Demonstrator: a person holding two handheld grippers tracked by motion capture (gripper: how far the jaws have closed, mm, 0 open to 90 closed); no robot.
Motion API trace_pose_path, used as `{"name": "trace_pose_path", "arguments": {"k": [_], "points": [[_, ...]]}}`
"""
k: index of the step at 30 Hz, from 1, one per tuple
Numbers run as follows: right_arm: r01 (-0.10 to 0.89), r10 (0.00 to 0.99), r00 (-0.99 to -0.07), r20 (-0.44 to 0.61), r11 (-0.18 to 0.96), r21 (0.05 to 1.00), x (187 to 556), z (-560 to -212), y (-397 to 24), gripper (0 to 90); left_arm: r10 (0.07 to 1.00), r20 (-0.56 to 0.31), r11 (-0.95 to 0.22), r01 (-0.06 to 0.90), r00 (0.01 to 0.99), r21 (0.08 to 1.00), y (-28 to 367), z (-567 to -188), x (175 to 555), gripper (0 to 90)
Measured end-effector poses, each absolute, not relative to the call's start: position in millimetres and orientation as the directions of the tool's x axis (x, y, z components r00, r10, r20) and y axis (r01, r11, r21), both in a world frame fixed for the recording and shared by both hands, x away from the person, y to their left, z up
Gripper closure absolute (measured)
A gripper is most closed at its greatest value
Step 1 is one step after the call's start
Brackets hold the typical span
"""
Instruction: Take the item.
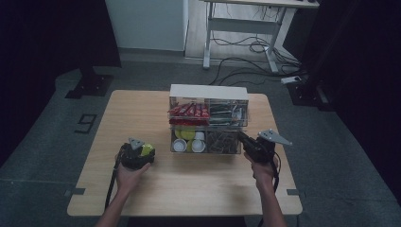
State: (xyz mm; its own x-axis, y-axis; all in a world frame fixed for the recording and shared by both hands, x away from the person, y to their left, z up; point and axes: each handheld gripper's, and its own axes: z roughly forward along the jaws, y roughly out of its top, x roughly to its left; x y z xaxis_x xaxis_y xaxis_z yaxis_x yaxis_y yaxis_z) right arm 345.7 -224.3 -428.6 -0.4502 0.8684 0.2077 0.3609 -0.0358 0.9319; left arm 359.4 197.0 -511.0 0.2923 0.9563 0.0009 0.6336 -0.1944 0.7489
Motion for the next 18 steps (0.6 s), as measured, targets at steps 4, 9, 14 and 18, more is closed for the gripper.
{"name": "trace_pose_path", "arguments": {"k": [4,9,14,18], "points": [[0.361,0.868,-0.45,0.208,-0.036,0.932,345.7,-428.6,-224.4,87.2,0.956,-0.002,-0.198,0.65,0.293,0.733,196.6,-514.8,361.8,38.4],[0.361,0.868,-0.451,0.207,-0.035,0.932,345.7,-428.6,-224.3,87.2,0.956,0.002,-0.207,0.668,0.293,0.715,195.2,-518.1,363.6,38.3],[0.361,0.868,-0.451,0.207,-0.034,0.932,345.6,-428.6,-224.4,87.2,0.954,0.002,-0.214,0.679,0.299,0.702,194.3,-520.7,365.0,38.3],[0.361,0.868,-0.452,0.207,-0.034,0.932,345.7,-428.6,-224.4,87.1,0.954,0.004,-0.219,0.684,0.301,0.696,193.6,-522.2,365.9,38.2]]}}
